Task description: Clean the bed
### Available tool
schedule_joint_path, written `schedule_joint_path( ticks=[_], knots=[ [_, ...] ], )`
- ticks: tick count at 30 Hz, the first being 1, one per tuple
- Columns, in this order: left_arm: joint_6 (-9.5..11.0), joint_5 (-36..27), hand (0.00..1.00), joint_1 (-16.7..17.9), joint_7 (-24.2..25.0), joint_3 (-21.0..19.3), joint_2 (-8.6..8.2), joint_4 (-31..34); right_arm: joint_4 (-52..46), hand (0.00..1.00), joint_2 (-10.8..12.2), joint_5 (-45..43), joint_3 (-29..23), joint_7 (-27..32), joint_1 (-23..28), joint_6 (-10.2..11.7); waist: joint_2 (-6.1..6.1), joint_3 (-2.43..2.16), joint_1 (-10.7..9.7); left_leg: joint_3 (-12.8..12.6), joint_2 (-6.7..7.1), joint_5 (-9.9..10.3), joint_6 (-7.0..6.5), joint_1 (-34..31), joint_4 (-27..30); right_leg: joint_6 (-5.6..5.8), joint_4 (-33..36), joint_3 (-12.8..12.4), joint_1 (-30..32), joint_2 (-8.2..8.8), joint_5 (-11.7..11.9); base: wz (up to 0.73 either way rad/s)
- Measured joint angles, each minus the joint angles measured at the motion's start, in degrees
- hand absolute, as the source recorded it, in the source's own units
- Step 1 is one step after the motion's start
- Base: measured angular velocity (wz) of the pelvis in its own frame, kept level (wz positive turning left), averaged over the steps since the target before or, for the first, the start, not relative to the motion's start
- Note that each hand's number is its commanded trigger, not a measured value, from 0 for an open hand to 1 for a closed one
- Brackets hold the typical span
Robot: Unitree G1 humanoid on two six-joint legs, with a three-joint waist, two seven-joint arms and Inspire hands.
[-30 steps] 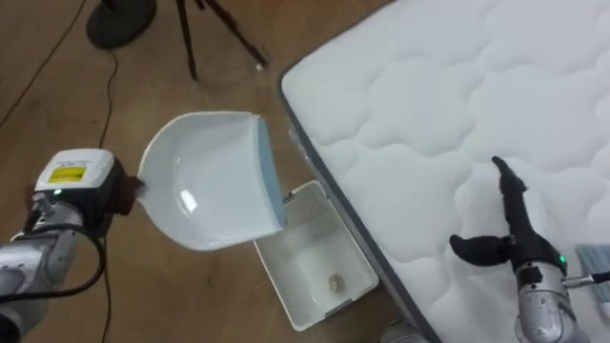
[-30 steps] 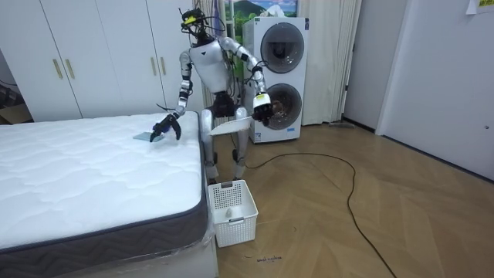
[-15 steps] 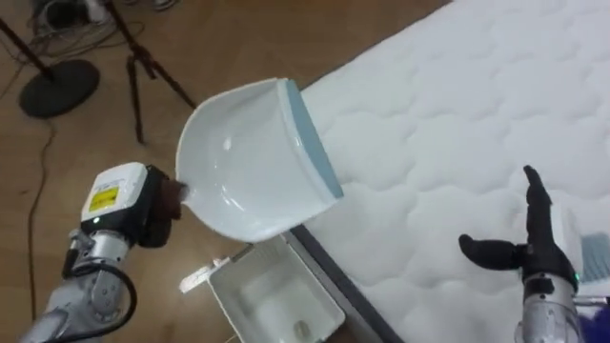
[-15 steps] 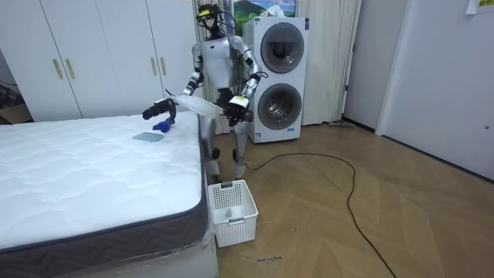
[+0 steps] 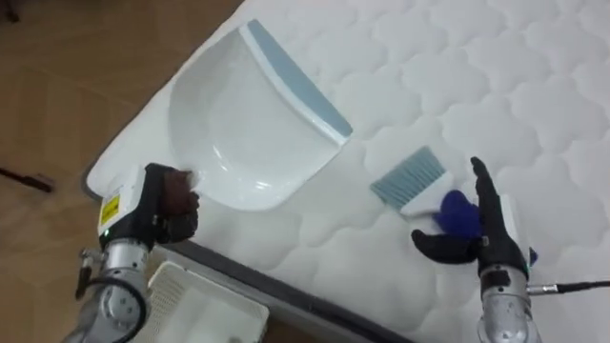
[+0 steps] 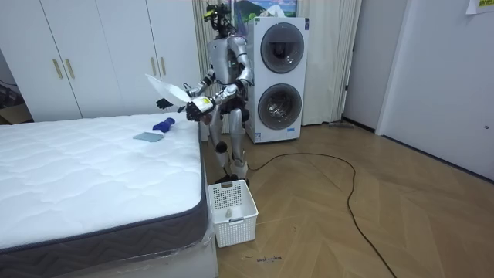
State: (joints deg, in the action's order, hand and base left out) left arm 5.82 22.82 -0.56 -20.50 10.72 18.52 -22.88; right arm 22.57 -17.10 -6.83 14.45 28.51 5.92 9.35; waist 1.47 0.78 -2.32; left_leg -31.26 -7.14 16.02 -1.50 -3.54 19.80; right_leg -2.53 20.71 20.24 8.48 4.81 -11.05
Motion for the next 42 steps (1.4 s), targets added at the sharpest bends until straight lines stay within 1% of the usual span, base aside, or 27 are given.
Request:
schedule_joint_path(
  ticks=[2,3,6,7,8,10,12,13,14,16,17,18,19,20,21,22,23,24,26,28,29,31,32,35,38,40,42],
  knots=[
    [0.0,-1.0,1.00,0.4,0.0,1.0,-0.62,0.0,0.0,0.00,0.1,-0.2,0.0,-0.6,0.5,0.2,0.01,-0.03,-1.1,-0.1,-0.03,-0.1,0.04,0.6,-0.1,-0.02,0.1,0.1,-0.4,0.02,0.0,-0.09],
    [0.0,-1.8,1.00,0.6,0.0,1.4,-1.15,0.0,-0.1,0.00,0.1,-0.3,-0.1,-1.0,1.1,0.8,0.03,-0.04,-1.4,-0.8,-0.11,-0.1,0.12,1.2,-0.2,-0.11,0.1,0.1,-0.2,0.00,0.0,-0.18],
    [0.0,-4.5,1.00,0.9,0.4,2.6,-1.95,-0.5,-0.2,0.00,0.1,-0.3,-0.1,-1.3,1.4,1.6,0.66,-0.33,-2.3,-1.9,-0.20,-0.2,0.26,1.3,-0.3,-0.32,0.4,-0.6,0.3,-0.12,0.2,-0.21],
    [0.0,-4.8,1.00,0.9,0.6,2.9,-1.99,-0.5,-0.2,0.00,0.1,-0.3,-0.2,-1.3,1.6,1.9,0.73,-0.38,-2.5,-2.0,-0.21,-0.2,0.28,1.3,-0.3,-0.35,0.5,-0.6,0.4,-0.12,0.1,-0.17],
    [0.0,-5.1,1.00,1.0,1.1,3.2,-2.41,-0.5,-0.4,0.00,0.1,-0.3,-0.7,-1.3,2.0,2.3,0.75,-0.39,-2.6,-2.4,-0.22,-0.2,0.35,1.5,-0.4,-0.41,0.7,-0.9,0.7,-0.13,0.1,-0.15],
    [0.0,-5.3,1.00,1.6,1.3,3.2,-2.85,-0.6,-0.4,0.00,0.1,-0.3,-0.9,-1.3,2.3,3.0,0.74,-0.39,-2.6,-3.0,-0.26,-0.2,0.61,2.3,-0.3,-0.49,0.8,-1.8,0.7,-0.45,0.1,-0.26],
    [0.0,-5.8,1.00,2.5,1.5,3.2,-2.93,-0.7,-0.4,0.00,0.1,-0.2,-1.2,-1.4,2.5,4.0,0.85,-0.40,-2.7,-3.3,-0.48,0.0,1.13,3.7,-0.4,-0.73,0.6,-3.2,0.1,-1.17,0.0,-0.36],
    [0.0,-6.5,1.00,2.7,1.5,3.2,-2.94,-0.7,-0.4,0.00,0.1,-0.1,-1.3,-1.4,2.5,4.2,0.91,-0.41,-2.7,-3.2,-0.50,0.0,1.23,3.9,-0.4,-0.78,0.6,-3.7,0.0,-1.36,0.0,-0.42],
    [0.0,-7.6,1.00,3.2,1.6,3.2,-2.95,-0.6,-0.4,0.00,0.1,0.3,-1.6,-1.9,2.5,4.7,1.16,-0.42,-2.2,-2.4,-0.56,0.1,1.51,4.3,-0.4,-0.95,0.3,-5.0,0.0,-2.07,0.1,-0.67],
    [0.2,-7.7,1.00,4.9,1.7,2.6,-2.95,-0.2,-0.4,0.00,0.4,0.3,-1.7,-2.4,2.6,4.9,1.25,-0.41,-0.7,4.6,0.25,0.2,1.81,4.9,-0.5,-1.30,0.4,-8.5,0.2,-3.46,0.3,-0.97],
    [0.4,-7.7,1.00,6.5,2.0,2.1,-3.00,0.0,-0.4,0.00,0.8,0.2,-1.7,-2.7,2.6,4.9,1.34,-0.44,0.1,11.9,1.23,0.2,1.83,5.2,-0.3,-1.40,0.4,-11.9,0.3,-4.73,0.3,-1.19],
    [0.7,-7.5,0.84,8.1,2.2,1.4,-3.29,0.2,-0.4,0.00,1.2,-0.2,-1.8,-3.2,2.6,5.0,1.47,-0.53,0.5,18.4,2.55,0.2,1.82,5.6,0.1,-1.63,0.5,-14.3,0.2,-5.64,0.5,-1.16],
    [0.7,-7.5,0.67,8.7,2.2,1.1,-3.44,0.2,-0.4,0.00,1.3,-0.3,-1.8,-3.4,2.6,5.0,1.52,-0.56,0.4,21.1,3.04,0.2,1.81,5.7,0.1,-1.64,0.7,-15.5,0.0,-6.03,0.5,-1.02],
    [0.9,-7.6,0.23,9.5,2.4,0.7,-3.55,0.2,-0.2,0.00,1.3,-0.3,-1.8,-3.9,2.9,5.0,1.45,-0.50,0.7,25.1,3.93,0.2,1.81,5.8,0.9,-1.74,1.2,-17.6,0.0,-6.58,0.6,-0.91],
    [1.3,-7.6,0.12,10.1,2.4,0.6,-3.53,0.2,-0.2,0.00,1.2,-0.2,-1.9,-4.3,3.7,5.0,1.28,-0.42,0.8,27.7,4.53,0.2,1.84,5.8,1.5,-1.74,1.4,-19.5,0.0,-7.10,0.7,-0.89],
    [1.5,-7.6,0.00,10.5,2.4,0.6,-3.53,0.4,-0.2,0.00,1.2,-0.1,-1.9,-4.5,4.1,5.0,1.28,-0.45,1.0,28.9,4.93,0.2,1.87,6.0,1.5,-1.67,1.5,-20.6,0.1,-7.38,0.7,-0.86],
    [1.8,-7.6,0.00,11.1,2.4,0.6,-3.53,1.2,0.1,0.00,1.2,-0.1,-2.0,-5.0,4.4,4.9,1.44,-0.55,1.1,30.2,5.20,0.3,2.01,6.4,1.0,-1.55,1.6,-22.4,0.5,-8.00,0.9,-0.81],
    [2.3,-7.6,0.00,11.2,2.5,0.6,-3.55,1.7,0.4,0.00,1.2,-0.1,-2.1,-5.9,4.4,4.9,1.40,-0.52,1.1,30.0,5.40,0.3,2.05,7.0,0.0,-1.39,2.2,-23.7,1.3,-8.59,1.1,-0.77],
    [3.1,-8.3,0.00,11.2,2.6,0.7,-3.68,1.8,0.4,0.00,1.4,0.4,-2.0,-6.5,4.4,4.9,1.28,-0.49,0.9,29.5,5.53,0.2,2.05,8.0,-1.6,-1.35,2.2,-24.4,2.1,-9.24,1.5,-0.59],
    [3.3,-8.8,0.00,11.3,2.8,0.7,-3.98,1.5,0.5,0.00,1.5,0.4,-2.0,-6.3,4.5,4.9,1.20,-0.46,0.5,29.0,5.48,0.2,2.05,9.2,-2.7,-1.28,2.0,-25.2,1.7,-9.61,1.7,-0.38],
    [3.3,-8.9,0.00,11.6,3.2,0.8,-3.97,1.4,0.5,0.00,1.6,0.5,-2.1,-6.0,4.6,4.9,1.11,-0.48,0.3,28.5,5.41,0.2,2.05,10.1,-3.6,-1.27,1.9,-25.1,1.3,-9.75,1.6,-0.24],
    [3.3,-9.0,0.00,11.7,3.5,0.8,-3.96,0.7,1.0,0.00,1.8,0.4,-2.1,-5.6,4.6,5.0,1.08,-0.46,0.2,28.3,5.19,0.2,2.05,11.2,-4.7,-1.23,1.2,-24.8,0.6,-9.92,1.7,-0.11],
    [3.3,-9.8,0.00,11.7,3.8,0.8,-3.94,0.2,2.3,0.00,2.0,0.4,-2.1,-5.6,4.5,5.0,0.89,-0.56,-0.5,28.3,5.12,0.2,2.05,11.4,-4.9,-1.18,0.8,-24.7,0.1,-9.93,1.7,0.07],
    [3.3,-10.2,0.00,12.4,4.2,0.7,-3.94,-1.1,5.8,0.00,2.2,1.3,-2.4,-5.6,4.5,5.0,0.80,-0.52,-0.6,28.1,4.97,0.2,2.04,12.3,-6.4,-1.15,0.5,-24.6,-0.1,-10.09,1.7,0.02],
    [3.3,-10.9,0.00,12.6,5.6,0.8,-4.01,-4.0,9.2,0.00,2.4,5.4,-2.9,-6.2,4.5,4.6,0.72,-0.47,-1.1,28.1,4.84,0.2,2.04,12.2,-7.1,-0.95,-0.1,-24.1,-0.2,-9.97,1.8,0.09],
    [3.3,-11.0,0.00,12.6,6.0,0.7,-4.03,-5.5,11.3,0.00,2.7,7.8,-4.1,-6.5,4.5,4.3,0.58,-0.42,-0.9,28.0,4.85,0.2,2.04,12.3,-7.1,-0.85,-0.2,-24.2,-0.3,-9.99,1.9,0.03],
    [3.3,-11.4,0.00,12.6,6.1,0.6,-4.01,-8.8,14.4,0.00,2.9,9.8,-4.9,-6.6,4.4,4.2,0.48,-0.34,-0.8,27.7,4.88,0.2,2.04,12.8,-7.2,-0.82,-0.2,-24.3,-0.7,-9.98,1.9,-0.05]
  ],
)
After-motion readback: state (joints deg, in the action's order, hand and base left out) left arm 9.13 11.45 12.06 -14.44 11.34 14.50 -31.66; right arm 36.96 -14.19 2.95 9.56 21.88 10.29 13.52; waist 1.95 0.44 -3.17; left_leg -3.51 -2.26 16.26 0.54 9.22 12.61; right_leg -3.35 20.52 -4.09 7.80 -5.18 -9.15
